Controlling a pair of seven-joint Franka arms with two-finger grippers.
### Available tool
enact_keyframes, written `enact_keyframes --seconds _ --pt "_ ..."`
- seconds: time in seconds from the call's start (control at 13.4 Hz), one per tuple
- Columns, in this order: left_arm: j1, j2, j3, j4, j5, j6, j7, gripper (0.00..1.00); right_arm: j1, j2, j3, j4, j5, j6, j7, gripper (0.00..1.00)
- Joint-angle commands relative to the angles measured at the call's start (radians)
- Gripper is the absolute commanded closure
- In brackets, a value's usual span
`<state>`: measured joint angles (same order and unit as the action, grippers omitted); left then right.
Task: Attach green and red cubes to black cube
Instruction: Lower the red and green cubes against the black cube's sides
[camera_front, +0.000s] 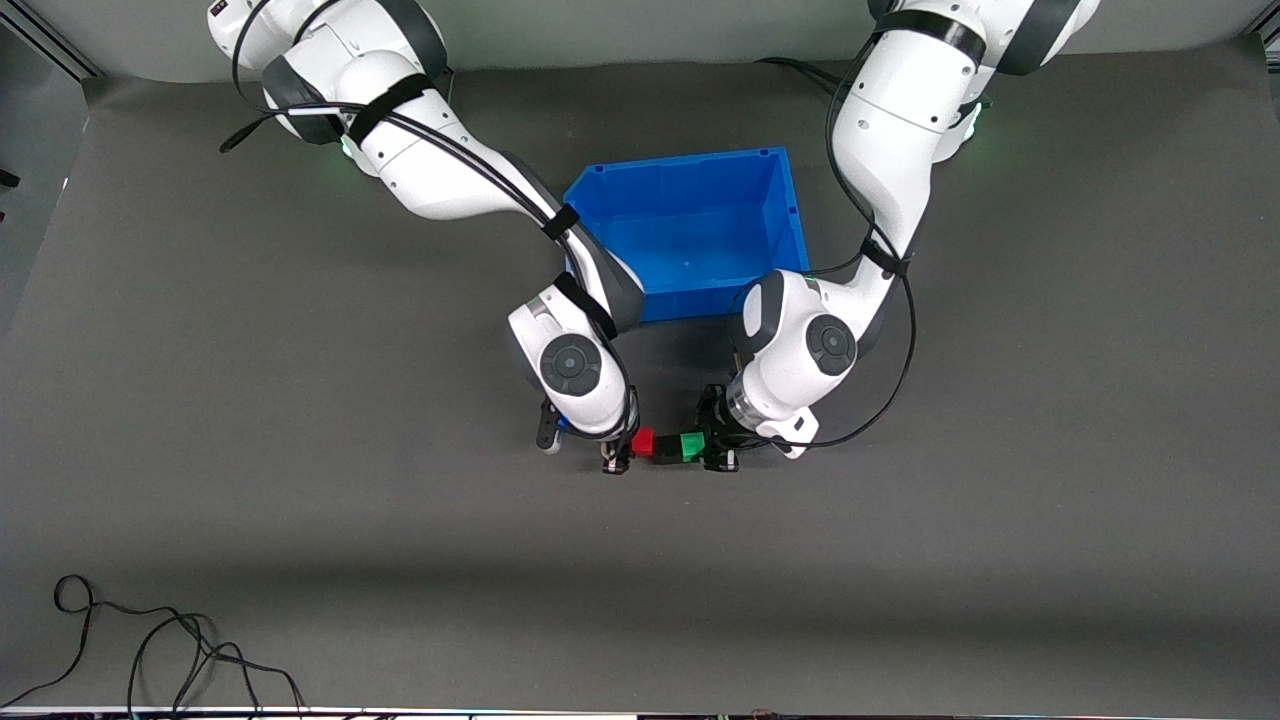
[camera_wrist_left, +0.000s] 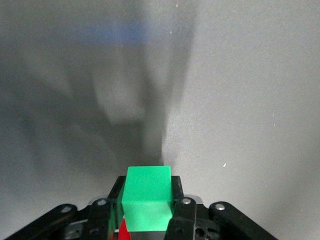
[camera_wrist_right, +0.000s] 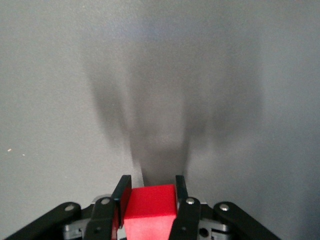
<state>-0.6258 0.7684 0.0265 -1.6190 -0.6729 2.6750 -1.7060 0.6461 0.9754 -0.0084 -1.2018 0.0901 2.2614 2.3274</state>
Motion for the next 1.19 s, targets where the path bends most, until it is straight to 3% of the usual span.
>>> enact_keyframes --seconds 0.0,0.22,0.3,0.37,0.52,0.6,0.9,0.97,1.04,1.12 --pt "-0.028 0.022 0.018 0.033 0.018 -0.004 -0.043 0.92 0.007 0.02 -0.007 0.039 0.005 -0.016 0.032 1.0" --pt "-0.032 0.022 0.018 0.033 0.021 -0.006 -0.041 0.92 0.009 0.029 -0.007 0.039 0.007 0.001 0.046 1.0" --pt "-0.032 0.022 0.018 0.033 0.03 -0.006 -0.041 0.84 0.009 0.032 -0.007 0.038 0.007 0.016 0.055 1.0" --pt "-0.031 0.022 0.016 0.033 0.048 -0.006 -0.041 0.67 0.007 0.037 -0.007 0.038 0.007 0.033 0.062 1.0" --pt "-0.029 0.02 0.018 0.033 0.056 -0.006 -0.038 0.04 0.007 0.043 -0.007 0.038 0.007 0.041 0.064 1.0" --pt "-0.028 0.02 0.018 0.033 0.056 -0.006 -0.037 0.0 0.007 0.043 -0.007 0.038 0.007 0.041 0.072 1.0" --pt "-0.014 0.012 0.03 0.024 0.064 -0.015 -0.034 0.0 0.007 0.042 -0.007 0.038 0.007 0.041 0.064 1.0" --pt "-0.002 0.006 0.044 0.018 0.071 -0.024 -0.032 0.0 0.007 0.042 -0.007 0.038 0.004 0.043 0.052 0.67" --pt "0.004 -0.013 0.065 0.005 0.093 -0.05 -0.03 0.0 0.007 0.039 -0.007 0.041 -0.001 0.043 0.018 0.01" --pt "0.014 -0.032 0.102 -0.001 0.12 -0.108 -0.015 0.0 0.006 0.032 -0.007 0.042 0.003 0.041 -0.032 0.0"
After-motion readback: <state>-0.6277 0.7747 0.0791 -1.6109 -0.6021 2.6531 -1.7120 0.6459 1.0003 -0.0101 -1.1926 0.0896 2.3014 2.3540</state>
